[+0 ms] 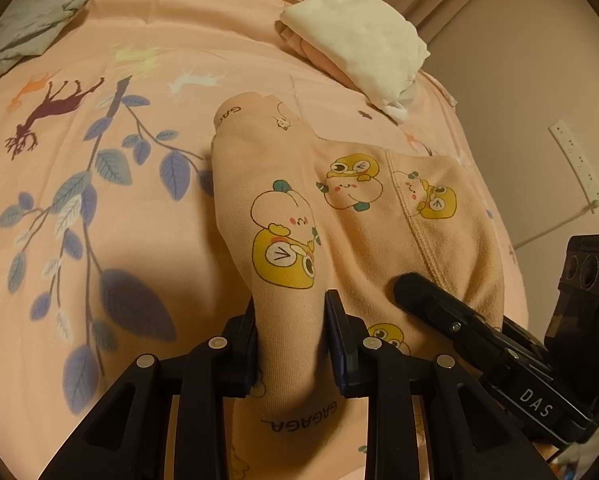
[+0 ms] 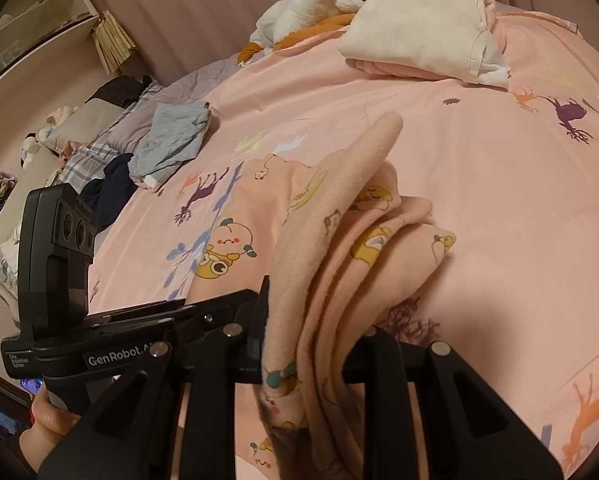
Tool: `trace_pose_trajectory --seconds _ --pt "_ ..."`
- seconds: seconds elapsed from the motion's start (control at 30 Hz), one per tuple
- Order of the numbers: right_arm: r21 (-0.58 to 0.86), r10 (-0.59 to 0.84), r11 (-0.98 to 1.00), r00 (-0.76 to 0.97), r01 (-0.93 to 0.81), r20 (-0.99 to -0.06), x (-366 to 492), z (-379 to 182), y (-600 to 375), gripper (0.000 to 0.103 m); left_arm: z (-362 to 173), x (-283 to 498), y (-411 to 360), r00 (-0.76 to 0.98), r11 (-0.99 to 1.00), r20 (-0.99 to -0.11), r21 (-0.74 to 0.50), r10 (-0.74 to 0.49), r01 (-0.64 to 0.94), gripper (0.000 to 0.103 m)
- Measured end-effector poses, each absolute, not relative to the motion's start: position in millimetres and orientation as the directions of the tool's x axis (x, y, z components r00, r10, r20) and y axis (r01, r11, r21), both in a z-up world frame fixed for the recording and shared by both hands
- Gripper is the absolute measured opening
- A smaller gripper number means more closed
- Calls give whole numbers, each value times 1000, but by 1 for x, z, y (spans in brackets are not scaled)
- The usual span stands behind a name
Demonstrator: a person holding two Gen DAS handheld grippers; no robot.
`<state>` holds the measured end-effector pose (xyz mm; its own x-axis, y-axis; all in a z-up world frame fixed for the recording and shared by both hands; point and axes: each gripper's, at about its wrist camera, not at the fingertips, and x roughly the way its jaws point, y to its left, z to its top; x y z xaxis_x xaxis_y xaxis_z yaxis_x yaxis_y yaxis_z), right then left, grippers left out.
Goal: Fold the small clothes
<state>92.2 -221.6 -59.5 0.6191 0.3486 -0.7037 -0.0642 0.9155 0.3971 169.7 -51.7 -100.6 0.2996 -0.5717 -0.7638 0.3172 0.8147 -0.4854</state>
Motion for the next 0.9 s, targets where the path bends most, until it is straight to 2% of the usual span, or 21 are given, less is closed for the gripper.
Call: trace_pose_trajectory --seconds 0.9 --pt "412 405 901 606 -137 -684 31 -37 -182 23 -80 114 -21 348 825 -749 -485 -563 290 27"
